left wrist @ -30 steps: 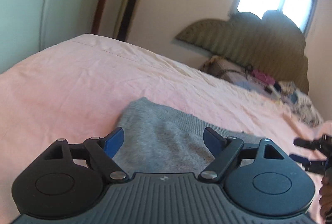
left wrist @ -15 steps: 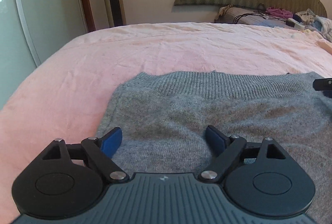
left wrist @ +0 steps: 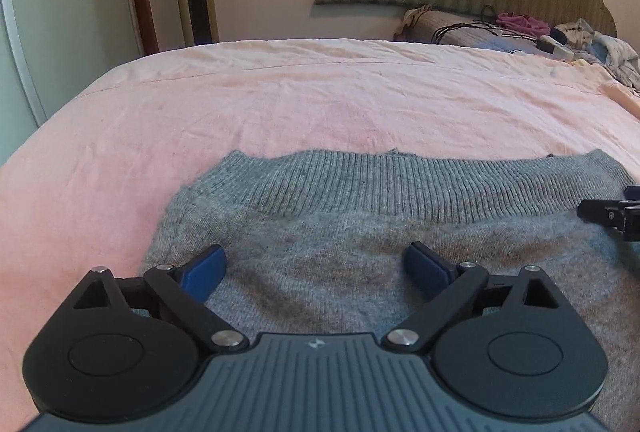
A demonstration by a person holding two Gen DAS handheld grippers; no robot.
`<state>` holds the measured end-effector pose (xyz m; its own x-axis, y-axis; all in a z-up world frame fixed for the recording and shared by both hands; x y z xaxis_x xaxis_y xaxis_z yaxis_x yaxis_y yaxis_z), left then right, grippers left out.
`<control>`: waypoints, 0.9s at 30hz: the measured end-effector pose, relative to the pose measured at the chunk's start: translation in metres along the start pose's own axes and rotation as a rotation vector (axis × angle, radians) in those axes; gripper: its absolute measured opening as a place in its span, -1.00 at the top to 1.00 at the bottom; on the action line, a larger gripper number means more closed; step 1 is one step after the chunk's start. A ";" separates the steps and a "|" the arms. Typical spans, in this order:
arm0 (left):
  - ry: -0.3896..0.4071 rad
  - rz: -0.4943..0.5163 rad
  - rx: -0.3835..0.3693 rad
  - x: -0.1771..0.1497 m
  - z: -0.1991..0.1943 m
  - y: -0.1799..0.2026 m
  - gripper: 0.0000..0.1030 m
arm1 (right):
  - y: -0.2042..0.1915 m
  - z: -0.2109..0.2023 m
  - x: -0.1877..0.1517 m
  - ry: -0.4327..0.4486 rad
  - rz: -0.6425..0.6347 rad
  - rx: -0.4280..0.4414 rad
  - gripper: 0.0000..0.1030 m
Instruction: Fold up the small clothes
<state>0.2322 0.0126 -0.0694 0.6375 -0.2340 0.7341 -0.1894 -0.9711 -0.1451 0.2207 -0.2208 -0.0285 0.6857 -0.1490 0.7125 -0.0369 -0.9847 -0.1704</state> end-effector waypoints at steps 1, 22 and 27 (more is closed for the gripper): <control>-0.001 0.005 0.006 0.000 -0.001 0.000 -0.90 | -0.001 0.003 0.001 -0.006 -0.008 -0.015 -1.00; 0.034 -0.029 -0.037 -0.049 -0.104 0.016 -0.90 | -0.041 -0.065 -0.029 0.008 -0.081 0.065 -0.96; 0.012 0.011 -0.047 -0.076 -0.095 0.023 -0.96 | -0.046 -0.079 -0.061 -0.035 -0.156 0.094 -1.00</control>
<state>0.1086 0.0121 -0.0653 0.6259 -0.2441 0.7407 -0.2315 -0.9651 -0.1224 0.1232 -0.1739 -0.0106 0.7029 0.0099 0.7113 0.1388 -0.9826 -0.1235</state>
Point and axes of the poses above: each gripper's, at about its wrist camera, not at the fingertips, and z roughly the way its jaws point, y to its right, x to its top, the point moved 10 cm from there along z, roughly the way its jaws point, and after that the axes turned 7 degrees about z, right-handed, at the moved point
